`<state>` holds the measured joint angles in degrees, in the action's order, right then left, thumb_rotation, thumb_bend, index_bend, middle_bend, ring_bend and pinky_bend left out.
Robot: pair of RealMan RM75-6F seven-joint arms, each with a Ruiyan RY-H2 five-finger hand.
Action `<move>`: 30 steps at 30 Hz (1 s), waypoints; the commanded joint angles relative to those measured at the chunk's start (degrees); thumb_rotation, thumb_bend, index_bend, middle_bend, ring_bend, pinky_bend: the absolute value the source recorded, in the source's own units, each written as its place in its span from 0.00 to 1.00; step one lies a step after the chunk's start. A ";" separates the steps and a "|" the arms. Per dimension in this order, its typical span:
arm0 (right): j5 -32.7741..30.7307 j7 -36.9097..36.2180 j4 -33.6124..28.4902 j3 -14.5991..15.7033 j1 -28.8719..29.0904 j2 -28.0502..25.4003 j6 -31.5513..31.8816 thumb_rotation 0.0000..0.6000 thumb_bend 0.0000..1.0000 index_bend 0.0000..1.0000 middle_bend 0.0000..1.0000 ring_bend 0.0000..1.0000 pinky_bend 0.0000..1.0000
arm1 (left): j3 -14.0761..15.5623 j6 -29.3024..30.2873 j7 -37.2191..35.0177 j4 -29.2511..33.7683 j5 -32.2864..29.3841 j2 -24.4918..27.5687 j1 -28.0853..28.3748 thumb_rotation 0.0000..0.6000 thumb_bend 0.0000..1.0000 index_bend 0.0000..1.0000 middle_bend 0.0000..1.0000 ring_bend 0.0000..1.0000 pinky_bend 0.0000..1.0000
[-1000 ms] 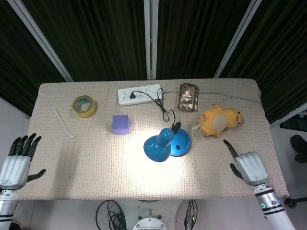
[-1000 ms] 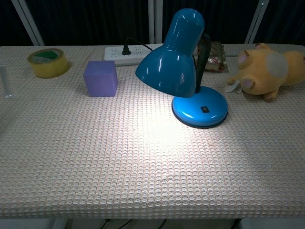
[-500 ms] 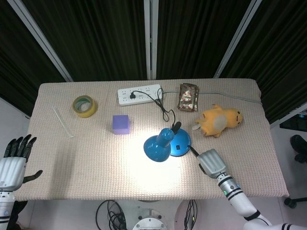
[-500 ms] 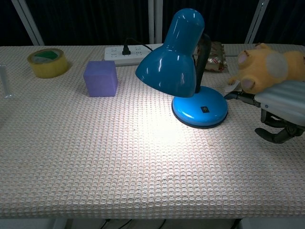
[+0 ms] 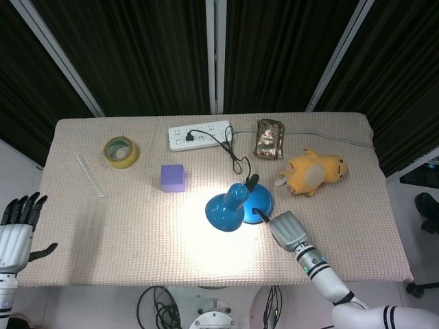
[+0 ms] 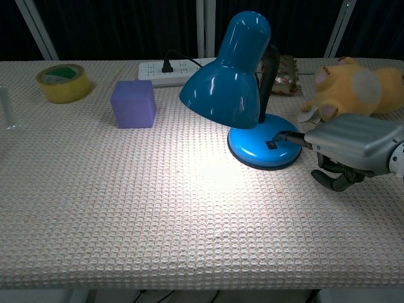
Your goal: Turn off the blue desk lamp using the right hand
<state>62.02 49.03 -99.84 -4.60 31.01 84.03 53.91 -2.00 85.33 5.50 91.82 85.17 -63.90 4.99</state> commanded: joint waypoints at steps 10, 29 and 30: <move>-4.59 1.71 0.67 1.63 3.41 1.68 0.85 1.00 0.51 0.00 0.94 0.90 0.83 | -0.03 -0.10 -0.43 0.10 -0.20 0.30 -0.16 1.00 0.06 0.05 0.00 0.00 0.05; -7.20 -1.48 0.74 3.37 6.09 1.67 2.41 1.00 0.51 0.00 0.94 0.90 0.83 | -0.06 0.01 -1.55 -0.25 -0.26 0.61 -0.46 1.00 0.06 0.05 0.00 0.00 0.05; -6.07 -2.11 0.37 3.36 5.86 1.37 3.19 1.00 0.51 0.00 0.94 0.90 0.83 | -0.08 0.03 -1.58 -0.26 -0.25 0.62 -0.45 1.00 0.06 0.05 0.00 0.00 0.05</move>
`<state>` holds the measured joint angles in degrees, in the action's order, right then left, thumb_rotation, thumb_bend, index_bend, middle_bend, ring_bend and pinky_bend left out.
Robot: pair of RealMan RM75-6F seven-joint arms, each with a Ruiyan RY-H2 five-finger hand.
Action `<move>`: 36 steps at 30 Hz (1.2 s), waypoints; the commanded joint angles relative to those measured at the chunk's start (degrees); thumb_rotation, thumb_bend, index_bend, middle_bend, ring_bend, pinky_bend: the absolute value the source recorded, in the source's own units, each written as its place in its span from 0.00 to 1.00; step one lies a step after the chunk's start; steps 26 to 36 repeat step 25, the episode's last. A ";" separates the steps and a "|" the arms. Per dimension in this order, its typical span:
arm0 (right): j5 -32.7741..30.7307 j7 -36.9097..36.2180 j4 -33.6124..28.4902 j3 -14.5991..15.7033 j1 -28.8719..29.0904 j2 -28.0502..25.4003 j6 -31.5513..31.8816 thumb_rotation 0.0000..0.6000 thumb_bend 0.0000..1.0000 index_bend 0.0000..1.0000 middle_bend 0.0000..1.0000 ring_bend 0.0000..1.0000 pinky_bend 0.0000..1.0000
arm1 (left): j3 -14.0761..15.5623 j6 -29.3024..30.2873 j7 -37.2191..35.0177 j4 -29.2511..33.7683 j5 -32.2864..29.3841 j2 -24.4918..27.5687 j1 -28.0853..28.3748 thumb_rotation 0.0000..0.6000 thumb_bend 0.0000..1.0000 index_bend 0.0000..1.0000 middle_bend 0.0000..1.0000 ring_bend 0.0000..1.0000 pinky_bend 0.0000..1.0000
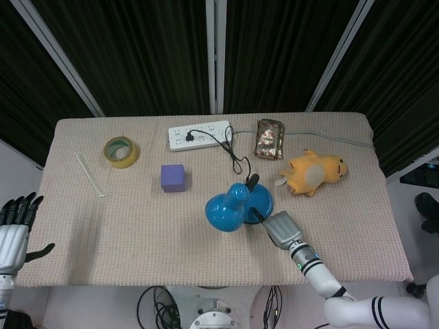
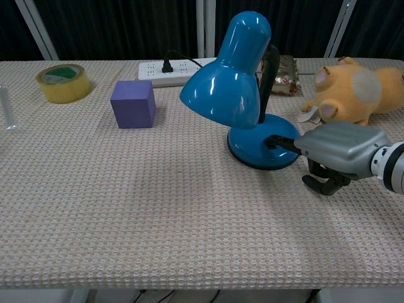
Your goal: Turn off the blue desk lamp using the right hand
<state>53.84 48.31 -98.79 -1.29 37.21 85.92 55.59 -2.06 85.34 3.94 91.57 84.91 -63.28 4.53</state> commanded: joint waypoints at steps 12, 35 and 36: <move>28.29 -22.05 -3.09 6.99 -14.69 -14.47 25.02 1.00 0.34 0.00 0.52 0.60 0.70 | -0.05 0.39 0.26 0.38 0.30 0.19 -0.13 1.00 0.06 0.05 0.00 0.00 0.05; 25.65 -29.45 -1.10 5.05 -27.94 -22.80 38.77 1.00 0.03 0.00 0.00 0.00 0.00 | 0.34 1.34 3.63 2.49 1.97 -0.21 -0.20 1.00 0.06 0.05 0.00 0.00 0.04; 25.65 -29.45 -1.10 5.05 -27.94 -22.80 38.77 1.00 0.03 0.00 0.00 0.00 0.00 | 0.34 1.34 3.63 2.49 1.97 -0.21 -0.20 1.00 0.06 0.05 0.00 0.00 0.04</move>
